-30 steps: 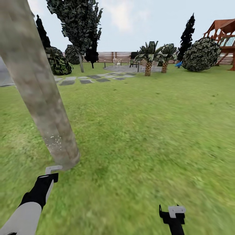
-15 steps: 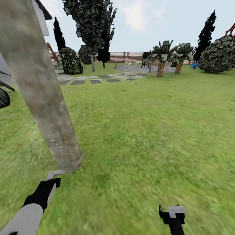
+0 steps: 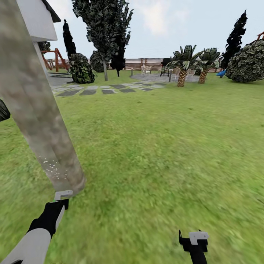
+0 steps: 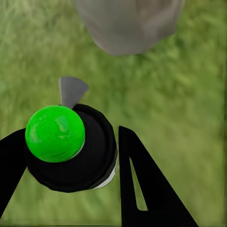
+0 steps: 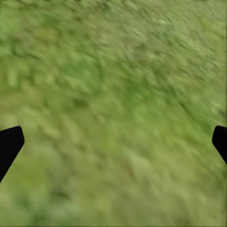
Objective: In the garden, pick up the pesticide atomizer on the floor and spray pesticide onto both trees until each tree trunk is fully covered.
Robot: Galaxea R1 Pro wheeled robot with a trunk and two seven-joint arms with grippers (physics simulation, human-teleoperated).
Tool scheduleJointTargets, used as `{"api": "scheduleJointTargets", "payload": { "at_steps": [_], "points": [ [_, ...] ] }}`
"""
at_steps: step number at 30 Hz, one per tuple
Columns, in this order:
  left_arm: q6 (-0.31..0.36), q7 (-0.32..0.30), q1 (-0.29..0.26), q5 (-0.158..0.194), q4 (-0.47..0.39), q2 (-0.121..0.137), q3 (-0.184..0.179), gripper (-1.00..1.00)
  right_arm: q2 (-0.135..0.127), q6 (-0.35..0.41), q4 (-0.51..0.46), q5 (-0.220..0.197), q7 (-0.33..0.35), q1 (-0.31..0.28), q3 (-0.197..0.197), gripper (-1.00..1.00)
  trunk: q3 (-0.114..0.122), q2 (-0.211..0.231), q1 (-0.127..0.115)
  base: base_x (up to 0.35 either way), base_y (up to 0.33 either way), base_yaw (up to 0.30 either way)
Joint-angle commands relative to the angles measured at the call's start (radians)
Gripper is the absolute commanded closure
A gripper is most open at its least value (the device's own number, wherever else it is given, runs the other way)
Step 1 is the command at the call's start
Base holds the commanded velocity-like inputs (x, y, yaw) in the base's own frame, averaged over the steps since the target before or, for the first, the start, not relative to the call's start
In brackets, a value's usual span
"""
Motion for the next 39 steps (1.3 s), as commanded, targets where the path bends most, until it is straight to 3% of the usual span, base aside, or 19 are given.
{"api": "scheduleJointTargets", "payload": {
  "at_steps": [1, 14, 39],
  "points": [
    [0.005, 0.0, -0.001, -0.005, -0.001, -0.001, 0.002, 1.0, 0.0, -0.002, 0.001, 0.011, -0.005, -0.001, -0.005, -1.0, -0.001, 0.0, 0.0, 0.099, -0.261, 0.246],
    [0.006, 0.0, -0.001, -0.004, 0.0, 0.0, 0.002, 1.0, 0.0, -0.002, 0.001, 0.011, -0.005, -0.001, -0.005, -1.0, -0.001, 0.0, 0.0, 0.114, -0.261, 0.263],
    [0.006, 0.0, -0.001, -0.004, 0.0, 0.001, 0.002, 1.0, 0.0, -0.002, 0.001, 0.011, -0.005, -0.001, -0.005, -1.0, -0.001, 0.0, 0.0, 0.16, -0.261, 0.03]
  ]
}}
